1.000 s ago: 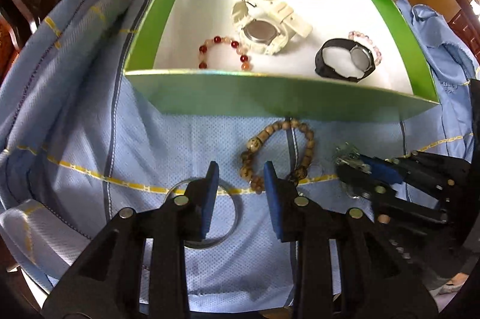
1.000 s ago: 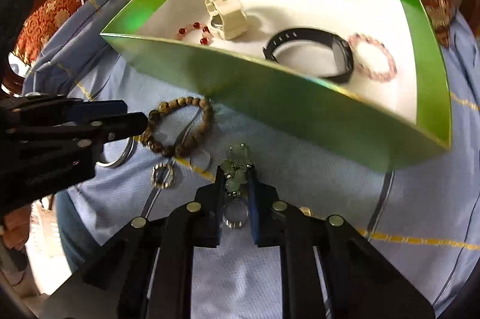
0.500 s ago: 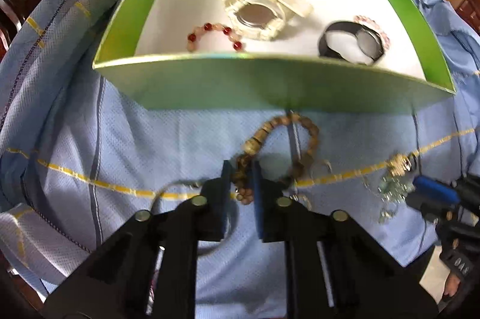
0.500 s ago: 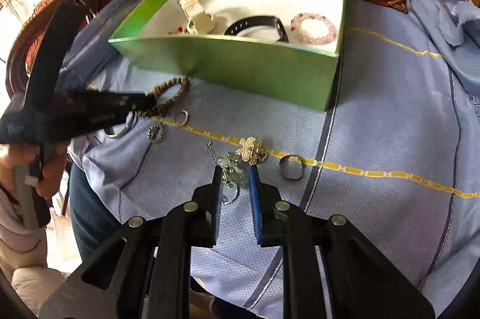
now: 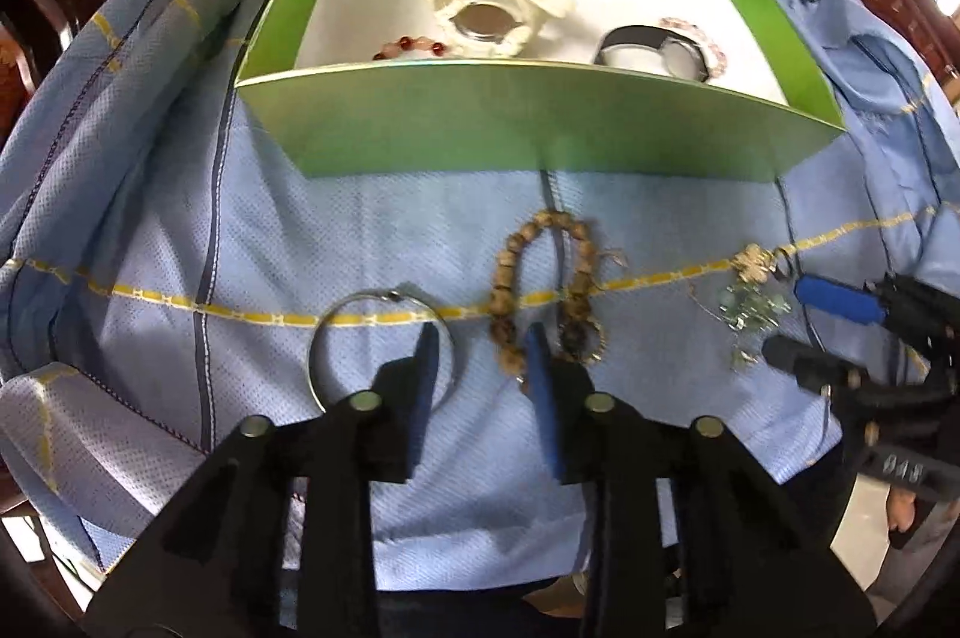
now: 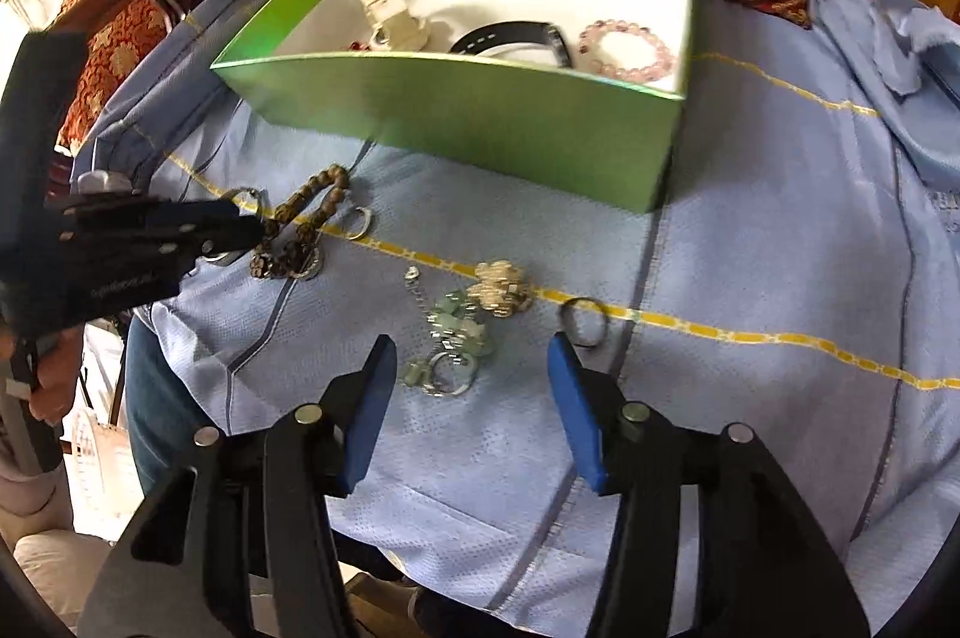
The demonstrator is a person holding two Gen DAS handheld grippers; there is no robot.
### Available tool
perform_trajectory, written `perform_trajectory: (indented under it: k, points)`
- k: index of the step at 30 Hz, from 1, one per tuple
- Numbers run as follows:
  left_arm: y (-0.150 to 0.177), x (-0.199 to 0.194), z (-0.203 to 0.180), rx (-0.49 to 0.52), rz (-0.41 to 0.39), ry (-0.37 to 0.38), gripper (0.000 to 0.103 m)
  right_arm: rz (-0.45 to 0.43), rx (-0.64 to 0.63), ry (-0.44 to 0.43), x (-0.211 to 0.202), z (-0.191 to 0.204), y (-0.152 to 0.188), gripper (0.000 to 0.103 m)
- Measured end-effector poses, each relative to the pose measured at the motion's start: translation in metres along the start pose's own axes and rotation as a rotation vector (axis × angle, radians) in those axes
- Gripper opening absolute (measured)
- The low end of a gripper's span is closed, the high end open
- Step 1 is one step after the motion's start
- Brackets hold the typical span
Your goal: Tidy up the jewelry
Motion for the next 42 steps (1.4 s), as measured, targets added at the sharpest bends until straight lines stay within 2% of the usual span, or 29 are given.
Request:
perform_trajectory:
  k: [4,5,6,7,10,11,15,19,22,26,27,28,29,33,35,37,42]
  points:
    - [-0.010,0.014,0.001,-0.022,0.014,0.012,0.031,0.001,-0.007,-0.009,0.007,0.007,0.001,0.051]
    - [-0.012,0.018,0.001,-0.026,0.015,0.005,0.031,0.010,-0.005,-0.023,0.010,0.010,0.001,0.045]
    - [-0.014,0.022,0.000,-0.029,0.021,0.002,0.031,0.018,-0.004,-0.031,0.011,0.012,0.002,0.029]
    - [-0.015,0.024,-0.002,-0.029,0.024,-0.001,0.031,0.033,-0.008,-0.044,0.014,0.015,0.003,0.017]
    - [-0.014,0.025,-0.008,0.000,0.026,0.003,0.015,0.037,-0.020,-0.066,0.012,0.021,0.005,0.016]
    - [-0.015,0.026,-0.013,0.008,0.029,0.012,0.014,0.034,-0.027,-0.064,0.009,0.021,0.005,0.015]
    - [-0.005,0.019,-0.025,0.063,0.031,0.019,0.014,0.007,-0.024,-0.015,-0.002,0.014,0.002,0.014]
    - [0.005,0.005,-0.039,0.085,0.025,0.065,0.014,-0.023,-0.019,0.067,-0.018,-0.002,0.000,0.014]
    - [0.013,-0.005,-0.046,0.091,0.019,0.098,0.014,-0.031,0.020,0.094,-0.022,-0.014,0.000,0.014]
    - [0.010,-0.004,-0.043,0.072,0.012,0.083,0.014,-0.033,0.041,0.061,-0.020,-0.016,0.000,0.018]
    - [0.010,-0.003,-0.041,0.060,0.015,0.074,0.015,-0.033,0.036,0.049,-0.018,-0.013,0.000,0.030]
    - [0.009,-0.002,-0.034,0.044,0.019,0.065,0.018,-0.032,0.029,0.046,-0.016,-0.009,-0.001,0.054]
    - [0.010,-0.002,-0.030,0.033,0.019,0.063,0.021,-0.036,0.022,0.049,-0.014,-0.004,-0.001,0.061]
    - [0.012,0.000,-0.023,0.005,0.019,0.060,0.025,-0.054,-0.041,0.030,-0.003,0.018,-0.005,0.062]
    - [0.014,0.001,-0.016,-0.009,0.024,0.060,0.029,-0.062,-0.067,0.036,0.002,0.024,-0.008,0.050]
    - [0.015,0.006,-0.015,-0.017,0.032,0.058,0.029,-0.033,-0.069,0.016,0.011,0.028,-0.008,0.013]
    - [0.019,0.005,-0.016,0.002,0.033,0.062,0.029,-0.008,-0.048,-0.009,0.007,0.023,-0.003,0.009]
Point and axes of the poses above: each gripper's, at about its wrist camera, not at the fingertips, and x roughly the way its jaws point, z to its left, y to its underside, the point moved 2 cm from there along x, roughly the way its jaws point, and after that the axes turned 10 degrees about -z, right-handed, at the moved point
